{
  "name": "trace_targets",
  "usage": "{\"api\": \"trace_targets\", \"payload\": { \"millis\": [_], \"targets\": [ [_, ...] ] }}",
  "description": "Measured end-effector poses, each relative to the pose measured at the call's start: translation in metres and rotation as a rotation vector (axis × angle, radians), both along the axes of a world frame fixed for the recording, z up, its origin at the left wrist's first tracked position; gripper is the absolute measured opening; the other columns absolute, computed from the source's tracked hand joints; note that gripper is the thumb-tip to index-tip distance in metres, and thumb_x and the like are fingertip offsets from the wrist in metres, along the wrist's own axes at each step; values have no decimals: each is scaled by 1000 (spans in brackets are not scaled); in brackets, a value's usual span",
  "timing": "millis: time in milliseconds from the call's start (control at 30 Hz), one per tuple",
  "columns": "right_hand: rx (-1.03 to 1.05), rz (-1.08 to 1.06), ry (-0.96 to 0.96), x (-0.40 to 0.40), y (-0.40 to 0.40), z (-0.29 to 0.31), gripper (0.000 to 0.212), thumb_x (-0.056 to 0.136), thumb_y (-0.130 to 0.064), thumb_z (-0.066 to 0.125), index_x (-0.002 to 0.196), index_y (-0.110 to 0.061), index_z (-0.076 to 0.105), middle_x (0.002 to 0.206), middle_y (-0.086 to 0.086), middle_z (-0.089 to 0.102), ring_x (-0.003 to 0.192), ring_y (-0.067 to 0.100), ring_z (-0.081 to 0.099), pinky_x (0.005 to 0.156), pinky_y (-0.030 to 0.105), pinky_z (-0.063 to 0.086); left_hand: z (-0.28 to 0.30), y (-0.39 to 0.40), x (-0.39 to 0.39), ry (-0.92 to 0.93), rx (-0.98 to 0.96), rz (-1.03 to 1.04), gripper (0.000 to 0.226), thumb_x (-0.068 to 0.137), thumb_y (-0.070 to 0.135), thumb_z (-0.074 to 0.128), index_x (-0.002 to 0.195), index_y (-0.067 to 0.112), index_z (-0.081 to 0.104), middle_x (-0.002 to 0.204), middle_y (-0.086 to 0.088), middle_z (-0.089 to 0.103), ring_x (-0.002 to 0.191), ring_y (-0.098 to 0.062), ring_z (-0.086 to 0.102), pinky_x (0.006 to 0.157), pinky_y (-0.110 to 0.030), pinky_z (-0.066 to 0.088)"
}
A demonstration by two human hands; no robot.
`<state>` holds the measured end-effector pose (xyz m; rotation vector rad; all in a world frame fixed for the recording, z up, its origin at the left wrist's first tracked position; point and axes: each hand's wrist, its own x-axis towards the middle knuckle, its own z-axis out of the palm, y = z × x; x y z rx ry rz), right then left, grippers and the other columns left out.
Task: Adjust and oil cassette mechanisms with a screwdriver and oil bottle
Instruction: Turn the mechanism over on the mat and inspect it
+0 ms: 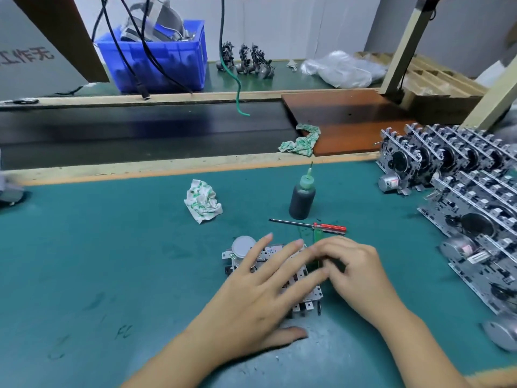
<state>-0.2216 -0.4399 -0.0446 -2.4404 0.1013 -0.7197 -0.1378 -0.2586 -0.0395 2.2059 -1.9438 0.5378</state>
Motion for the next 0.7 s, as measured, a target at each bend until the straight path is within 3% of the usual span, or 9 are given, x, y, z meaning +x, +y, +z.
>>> {"api": "trace_targets", "payload": {
  "millis": [67, 167, 300, 467, 700],
  "targets": [
    [-2, -20, 3, 1, 2, -1, 31, 66, 12, 49, 72, -11, 70, 78, -13, 67, 80, 0, 57, 80, 11, 43, 3, 12, 12, 189, -47, -42, 100, 70, 73, 61, 148, 26, 21, 156, 0, 21, 144, -20, 21, 116, -43, 16],
    [8, -45, 17, 1, 3, -2, 31, 69, 8, 47, 71, -13, 71, 78, -10, 68, 82, 2, 58, 81, 14, 43, 6, 32, 28, 540, -58, 55, 115, 59, 75, 70, 149, 38, 10, 157, 13, 5, 144, -7, 11, 116, -20, 9],
    [17, -54, 21, 1, 4, -3, 32, 71, 10, 50, 72, -14, 70, 79, -8, 68, 82, 4, 58, 78, 17, 44, 4, 40, 36, 866, -49, 131, 114, 52, 66, 80, 139, 60, 6, 142, 41, 15, 135, 11, 20, 107, -5, 16],
    [20, -67, 56, 1, 4, -5, 39, 71, 22, 57, 73, -14, 70, 80, -9, 67, 82, 4, 58, 78, 18, 44, 3, 42, 40, 864, -13, 115, 110, 51, 67, 79, 138, 59, 12, 137, 41, 22, 130, 11, 27, 104, -4, 19],
    [10, -94, 28, 2, 5, -5, 36, 73, 20, 57, 75, -13, 69, 79, -11, 64, 82, 4, 56, 77, 16, 43, 3, 43, 40, 897, 8, 122, 112, 50, 68, 78, 138, 62, 9, 138, 45, 19, 133, 11, 24, 106, -5, 19]
  ]
}}
